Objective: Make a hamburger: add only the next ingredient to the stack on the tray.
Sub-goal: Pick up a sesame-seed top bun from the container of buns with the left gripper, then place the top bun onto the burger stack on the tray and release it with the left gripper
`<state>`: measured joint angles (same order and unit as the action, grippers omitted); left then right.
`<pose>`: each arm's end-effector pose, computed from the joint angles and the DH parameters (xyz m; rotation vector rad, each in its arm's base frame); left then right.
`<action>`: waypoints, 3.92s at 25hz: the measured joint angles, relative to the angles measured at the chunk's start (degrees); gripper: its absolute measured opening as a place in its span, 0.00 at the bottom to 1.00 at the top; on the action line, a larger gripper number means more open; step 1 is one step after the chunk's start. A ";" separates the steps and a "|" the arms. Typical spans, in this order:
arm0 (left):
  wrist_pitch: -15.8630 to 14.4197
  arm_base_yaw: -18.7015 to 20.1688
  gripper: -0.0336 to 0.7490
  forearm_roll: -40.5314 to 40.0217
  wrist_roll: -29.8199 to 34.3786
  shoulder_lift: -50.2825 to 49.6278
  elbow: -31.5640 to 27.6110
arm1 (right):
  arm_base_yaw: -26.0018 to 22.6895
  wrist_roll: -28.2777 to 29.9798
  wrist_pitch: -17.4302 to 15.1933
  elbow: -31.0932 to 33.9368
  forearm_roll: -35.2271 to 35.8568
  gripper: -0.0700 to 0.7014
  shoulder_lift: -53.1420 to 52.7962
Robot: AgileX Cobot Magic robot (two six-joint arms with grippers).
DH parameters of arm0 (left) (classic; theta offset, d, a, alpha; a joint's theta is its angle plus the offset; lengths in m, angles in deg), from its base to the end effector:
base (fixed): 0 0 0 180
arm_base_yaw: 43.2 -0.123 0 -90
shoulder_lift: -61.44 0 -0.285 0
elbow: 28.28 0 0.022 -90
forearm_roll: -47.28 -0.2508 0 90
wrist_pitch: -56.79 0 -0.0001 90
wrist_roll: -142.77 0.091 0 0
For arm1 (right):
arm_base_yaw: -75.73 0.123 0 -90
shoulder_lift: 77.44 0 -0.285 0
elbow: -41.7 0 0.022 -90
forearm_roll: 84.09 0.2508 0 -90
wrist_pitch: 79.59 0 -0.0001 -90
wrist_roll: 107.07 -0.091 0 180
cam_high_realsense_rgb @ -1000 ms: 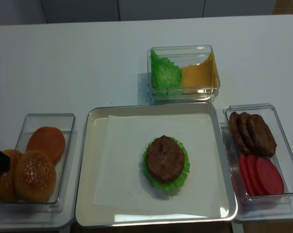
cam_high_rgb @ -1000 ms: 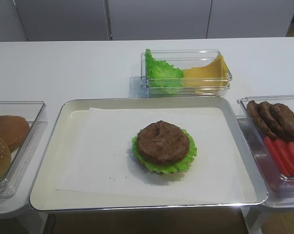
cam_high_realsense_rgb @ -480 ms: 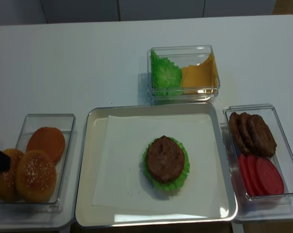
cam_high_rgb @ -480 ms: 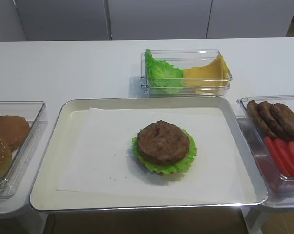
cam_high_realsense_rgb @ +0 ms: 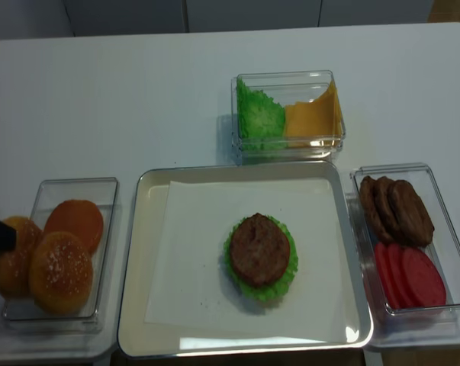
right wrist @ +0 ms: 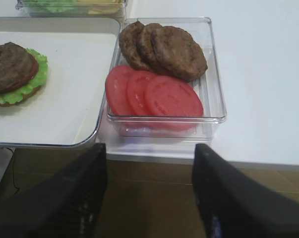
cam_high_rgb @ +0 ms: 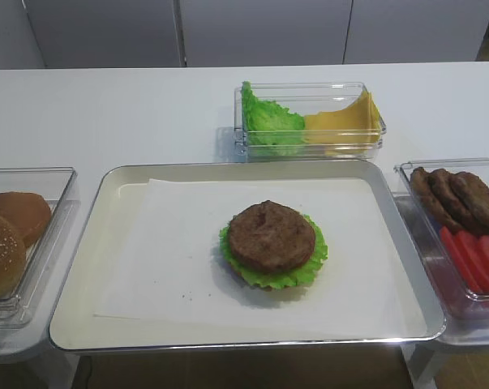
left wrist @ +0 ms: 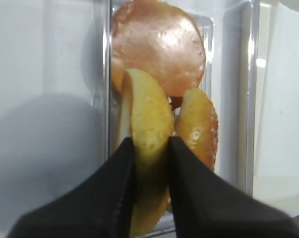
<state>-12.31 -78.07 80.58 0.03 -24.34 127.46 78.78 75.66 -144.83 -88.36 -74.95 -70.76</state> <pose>0.2139 0.0922 0.2641 -0.2286 2.7367 -0.6066 -0.0098 0.0126 0.2653 -0.1215 2.1183 0.1968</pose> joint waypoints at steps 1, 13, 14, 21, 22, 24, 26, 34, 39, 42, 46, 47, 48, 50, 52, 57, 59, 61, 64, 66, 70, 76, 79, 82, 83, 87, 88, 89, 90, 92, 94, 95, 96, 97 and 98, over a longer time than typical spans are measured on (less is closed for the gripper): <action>-0.14 0.00 0.23 0.00 0.00 0.39 1.01 | 0.00 0.00 0.00 0.00 0.00 0.65 0.00; -1.27 0.00 0.20 2.82 -5.50 0.96 20.25 | 0.00 0.11 0.00 0.00 0.00 0.65 0.00; -1.38 0.00 0.20 4.34 -6.03 0.96 20.96 | 0.00 0.11 0.00 0.00 0.00 0.65 0.00; -1.50 5.62 0.19 7.61 -10.91 0.96 21.40 | 0.00 0.21 0.00 0.00 0.00 0.65 0.00; -1.50 7.30 0.19 7.88 -11.15 0.96 21.40 | 0.00 0.21 0.00 0.00 0.00 0.65 0.00; -1.50 10.67 0.19 8.87 -11.60 0.96 21.40 | 0.00 0.21 0.00 0.00 0.00 0.65 0.00; -1.61 14.16 0.19 9.09 -12.47 0.96 21.40 | 0.00 0.21 0.00 0.00 0.00 0.65 0.00; -1.73 21.17 0.19 12.82 -14.00 0.96 19.48 | 0.00 0.21 0.00 0.00 0.00 0.65 0.00; -1.36 21.53 0.19 22.43 -12.00 0.96 12.11 | 0.00 0.21 0.00 0.00 0.00 0.65 0.00; -0.95 21.61 0.19 27.64 -8.98 0.96 6.73 | 0.00 0.21 0.00 0.00 0.00 0.65 0.00; -0.19 21.61 0.19 31.41 -4.55 0.96 0.65 | 0.00 0.21 0.00 0.00 0.00 0.65 0.00; -0.17 21.61 0.19 32.08 -3.66 0.96 -0.59 | 0.00 0.21 0.00 0.00 0.00 0.65 0.00; -0.06 21.61 0.19 32.48 -2.86 0.96 -1.70 | 0.00 0.21 0.00 0.00 0.00 0.65 0.00; 0.09 21.61 0.19 32.86 -1.84 0.96 -2.93 | 0.00 0.21 0.00 0.00 0.00 0.65 0.00; 0.22 21.61 0.19 33.00 -1.47 0.96 -3.58 | 0.00 0.21 0.00 0.00 0.00 0.65 0.00; 0.22 21.61 0.18 33.11 -1.14 0.96 -3.74 | 0.00 0.21 0.00 0.00 0.00 0.65 0.00; 0.26 21.92 0.19 33.11 -1.01 0.96 -3.74 | 0.00 0.21 0.00 0.00 0.00 0.65 0.00; 0.63 23.38 0.17 32.81 -1.01 0.96 -3.74 | 0.00 0.21 0.00 0.00 0.00 0.65 0.00; 0.76 27.89 0.17 31.34 -1.95 0.96 -3.74 | 0.00 0.21 0.00 0.00 0.00 0.65 0.00; 1.61 31.23 0.17 31.60 -2.17 0.96 -3.83 | 0.00 0.11 0.00 0.00 0.00 0.65 0.00; 5.64 35.74 0.17 35.32 -2.17 0.96 -3.83 | 0.00 0.00 0.00 0.00 0.00 0.65 0.00; 8.24 39.17 0.17 37.17 -2.98 0.96 -3.83 | 0.00 0.00 0.00 0.00 0.00 0.65 0.00; 9.02 40.72 0.17 37.59 -3.98 0.65 -3.83 | 0.00 0.00 0.00 0.00 0.00 0.65 0.00; 9.63 43.43 0.17 40.68 -3.98 -1.50 -3.83 | 0.00 0.00 0.00 0.00 0.00 0.65 0.00; 10.02 44.63 0.17 41.88 -3.85 -2.42 -3.83 | 0.00 0.00 0.00 0.00 0.00 0.65 0.00; 11.60 48.52 0.17 44.92 -2.37 -5.59 -3.83 | 0.00 0.00 0.00 0.00 0.00 0.65 0.00; 11.74 49.06 0.17 45.53 -1.84 -6.37 -3.83 | 0.00 0.00 0.00 0.00 0.00 0.65 0.00; 12.10 49.56 0.17 46.10 -1.54 -6.90 -3.83 | 0.00 0.00 0.00 0.00 0.00 0.65 0.00; 12.18 49.82 0.17 46.62 -0.82 -7.34 -3.83 | 0.00 0.00 0.00 0.00 0.00 0.65 0.00; 12.43 50.08 0.17 47.28 -0.26 -8.06 -3.83 | 0.00 0.00 0.00 0.00 0.00 0.65 0.00; 12.61 50.18 0.17 47.80 0.35 -8.78 -3.83 | 0.00 0.00 0.00 0.00 0.00 0.65 0.00; 12.61 50.18 0.17 48.03 0.84 -9.13 -3.83 | 0.00 0.00 0.00 0.00 0.00 0.65 0.00; 12.61 50.18 0.17 48.64 1.28 -9.59 -3.83 | 0.00 0.00 0.00 0.00 0.00 0.65 0.00; 12.49 50.18 0.17 49.51 1.75 -10.10 -3.83 | 0.00 0.00 0.00 0.00 0.00 0.65 0.00; 12.28 50.18 0.17 50.32 2.47 -10.69 -3.83 | 0.00 0.00 0.00 0.00 0.00 0.65 0.00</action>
<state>-0.03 -27.89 130.90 2.50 -35.03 123.63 78.78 75.66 -144.83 -88.36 -74.95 -70.76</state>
